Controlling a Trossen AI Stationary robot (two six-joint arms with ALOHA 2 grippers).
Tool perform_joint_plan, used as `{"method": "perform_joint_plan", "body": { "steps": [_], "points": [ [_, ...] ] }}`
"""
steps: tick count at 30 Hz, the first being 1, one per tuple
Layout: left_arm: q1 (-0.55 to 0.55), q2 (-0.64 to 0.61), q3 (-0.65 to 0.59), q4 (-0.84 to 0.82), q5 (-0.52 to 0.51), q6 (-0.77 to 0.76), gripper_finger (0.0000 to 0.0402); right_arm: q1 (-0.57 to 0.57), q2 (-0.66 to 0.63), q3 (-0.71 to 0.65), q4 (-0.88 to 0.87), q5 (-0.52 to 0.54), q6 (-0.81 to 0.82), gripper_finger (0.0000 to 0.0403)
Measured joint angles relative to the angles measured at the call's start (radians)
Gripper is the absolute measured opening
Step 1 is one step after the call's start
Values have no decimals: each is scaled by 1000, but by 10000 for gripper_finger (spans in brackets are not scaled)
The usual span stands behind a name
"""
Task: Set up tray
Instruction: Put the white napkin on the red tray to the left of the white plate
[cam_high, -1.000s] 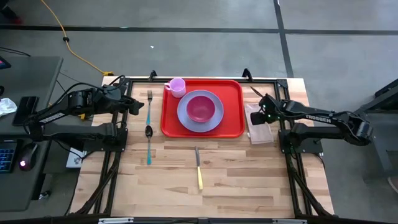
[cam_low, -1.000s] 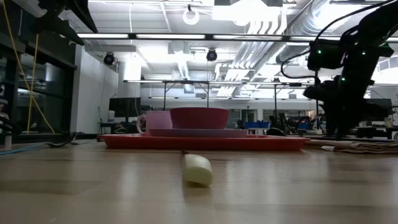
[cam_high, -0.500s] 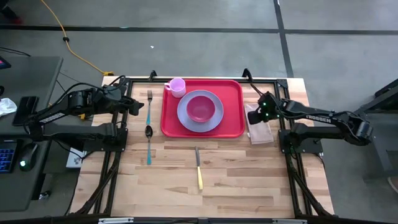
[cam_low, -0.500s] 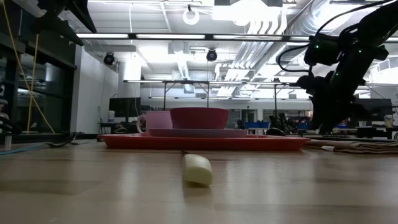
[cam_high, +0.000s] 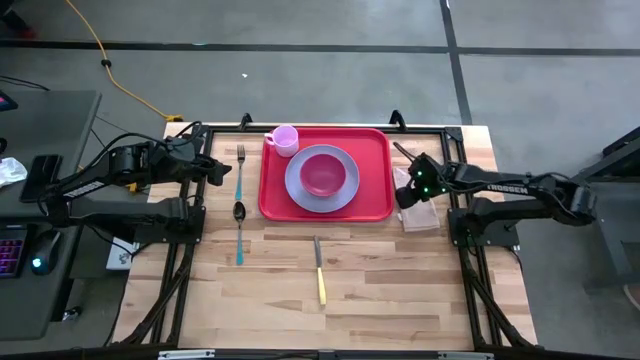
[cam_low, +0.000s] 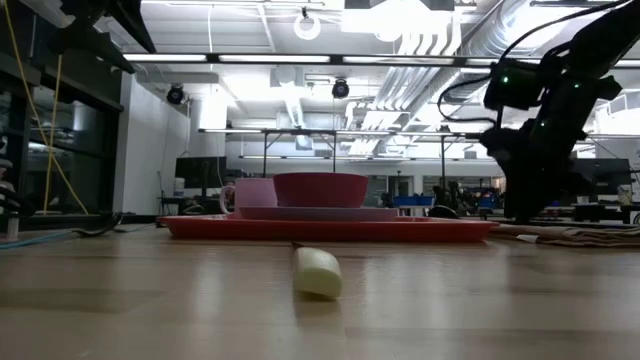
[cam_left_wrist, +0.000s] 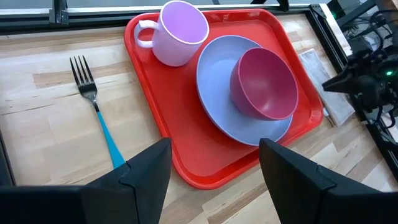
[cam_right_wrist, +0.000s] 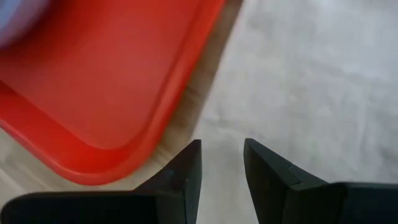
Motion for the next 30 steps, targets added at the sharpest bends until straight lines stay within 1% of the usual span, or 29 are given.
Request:
{"method": "perform_joint_plan", "body": {
  "steps": [8,12,16,21,26,28,30],
  "points": [
    [0,0,0,2,0,-5,271,23,129,5,29,13,-18,99],
    [0,0,0,2,0,-7,271,23,150,5,3,52,-46,99],
    [0,0,0,2,0,-7,271,17,141,5,-37,106,-75,99],
    [0,0,0,1,-1,-7,271,-8,126,4,-85,137,-96,99],
    [0,0,0,1,-1,-8,271,-38,67,1,-118,120,-93,98],
    [0,0,0,1,-1,-8,271,-46,37,18,-156,93,-85,98],
    [0,0,0,1,-1,-7,271,-48,5,59,-203,95,-89,98]
  ]
}}
